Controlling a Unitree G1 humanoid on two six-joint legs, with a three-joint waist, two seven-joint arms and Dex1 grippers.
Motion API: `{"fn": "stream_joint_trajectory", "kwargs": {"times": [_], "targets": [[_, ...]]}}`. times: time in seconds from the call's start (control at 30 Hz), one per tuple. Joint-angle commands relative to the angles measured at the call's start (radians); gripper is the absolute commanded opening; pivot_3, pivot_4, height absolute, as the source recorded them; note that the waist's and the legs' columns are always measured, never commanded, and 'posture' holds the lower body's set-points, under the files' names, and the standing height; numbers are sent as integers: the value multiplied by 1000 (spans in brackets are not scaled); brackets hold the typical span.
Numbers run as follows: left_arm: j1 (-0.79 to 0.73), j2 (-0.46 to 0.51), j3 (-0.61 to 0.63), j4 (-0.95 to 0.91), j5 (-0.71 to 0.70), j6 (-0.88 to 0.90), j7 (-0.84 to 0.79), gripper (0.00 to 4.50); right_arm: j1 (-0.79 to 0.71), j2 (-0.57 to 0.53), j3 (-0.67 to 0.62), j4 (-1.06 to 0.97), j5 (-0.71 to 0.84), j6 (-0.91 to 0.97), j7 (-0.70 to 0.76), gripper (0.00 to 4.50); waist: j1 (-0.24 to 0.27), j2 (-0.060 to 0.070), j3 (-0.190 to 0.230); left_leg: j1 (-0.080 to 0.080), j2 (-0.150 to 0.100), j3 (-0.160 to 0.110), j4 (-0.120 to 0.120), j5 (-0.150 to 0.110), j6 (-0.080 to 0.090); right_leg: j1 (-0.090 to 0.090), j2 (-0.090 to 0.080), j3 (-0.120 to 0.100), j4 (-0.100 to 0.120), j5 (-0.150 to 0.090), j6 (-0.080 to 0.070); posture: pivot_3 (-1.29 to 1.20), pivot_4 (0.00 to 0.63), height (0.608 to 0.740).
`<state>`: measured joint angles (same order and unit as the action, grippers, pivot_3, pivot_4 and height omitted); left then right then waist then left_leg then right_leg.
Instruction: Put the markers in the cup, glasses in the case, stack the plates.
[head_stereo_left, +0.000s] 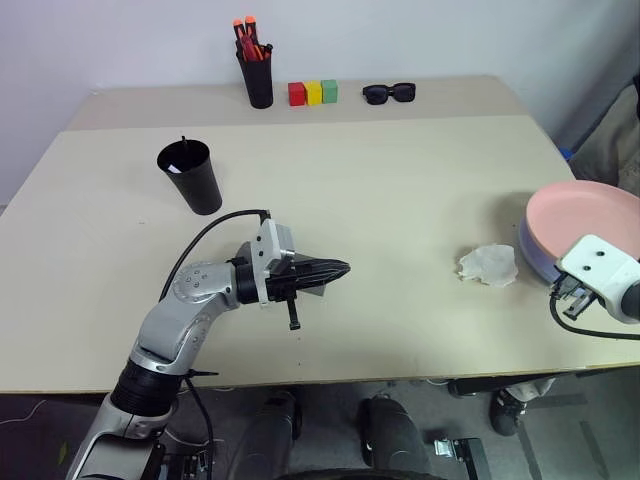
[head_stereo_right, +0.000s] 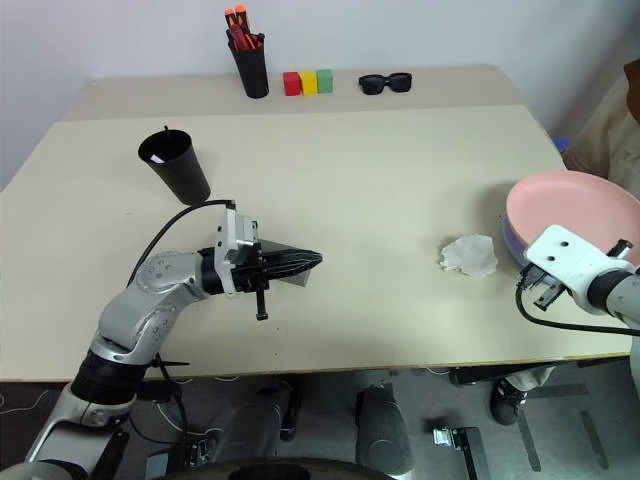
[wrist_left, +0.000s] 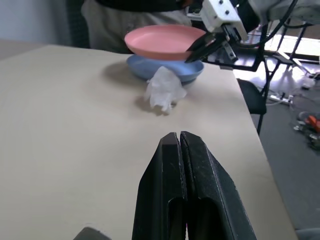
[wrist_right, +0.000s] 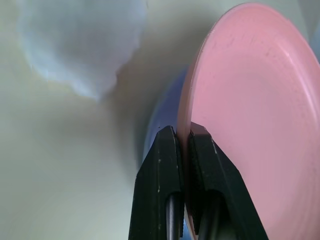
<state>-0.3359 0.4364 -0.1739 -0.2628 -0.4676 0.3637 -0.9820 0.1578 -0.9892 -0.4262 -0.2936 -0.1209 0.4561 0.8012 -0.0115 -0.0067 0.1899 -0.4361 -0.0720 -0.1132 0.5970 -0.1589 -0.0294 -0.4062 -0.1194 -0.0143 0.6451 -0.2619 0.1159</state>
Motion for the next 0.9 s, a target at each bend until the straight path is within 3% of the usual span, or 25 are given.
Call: {"fn": "stream_joint_trajectory", "kwargs": {"times": [0.03, 0.23, 0.47, 0.8, 0.9], "targets": [[-3, 0, 9, -18, -6, -21, -6, 23, -13, -3, -37, -9, 12, 7, -17, 1012, 3, 0, 0, 0, 0, 0, 0, 0, 0, 0, 0, 0, 0, 0, 0, 0, 150, 740], [28, 3, 8, -50, -1, -19, 10, 23, -54, -5, -23, 19, 41, -42, -17, 4078, 5, 0, 0, 0, 0, 0, 0, 0, 0, 0, 0, 0, -1, 0, 0, 0, 150, 740], [40, 2, 6, -62, 4, -21, 27, 23, -124, 75, 1, -62, 243, 62, 41, 4078, 4, 0, 0, 0, 0, -1, 0, 0, 0, 1, 0, 1, -1, 0, 0, 0, 150, 740], [51, 3, 7, -77, 10, -20, 42, 23, -171, 119, 199, 48, 169, 42, -63, 4078, 6, 0, 0, 0, 0, -1, 0, -1, 1, 0, 0, 2, -2, 0, 0, 0, 150, 740], [56, 6, 9, -81, 11, -19, 46, 23, -176, 113, 216, 74, 154, 31, -77, 3220, 6, 0, 0, 0, 0, -1, 0, -1, 1, 0, 0, 2, -2, 0, 0, 0, 150, 740]]}}
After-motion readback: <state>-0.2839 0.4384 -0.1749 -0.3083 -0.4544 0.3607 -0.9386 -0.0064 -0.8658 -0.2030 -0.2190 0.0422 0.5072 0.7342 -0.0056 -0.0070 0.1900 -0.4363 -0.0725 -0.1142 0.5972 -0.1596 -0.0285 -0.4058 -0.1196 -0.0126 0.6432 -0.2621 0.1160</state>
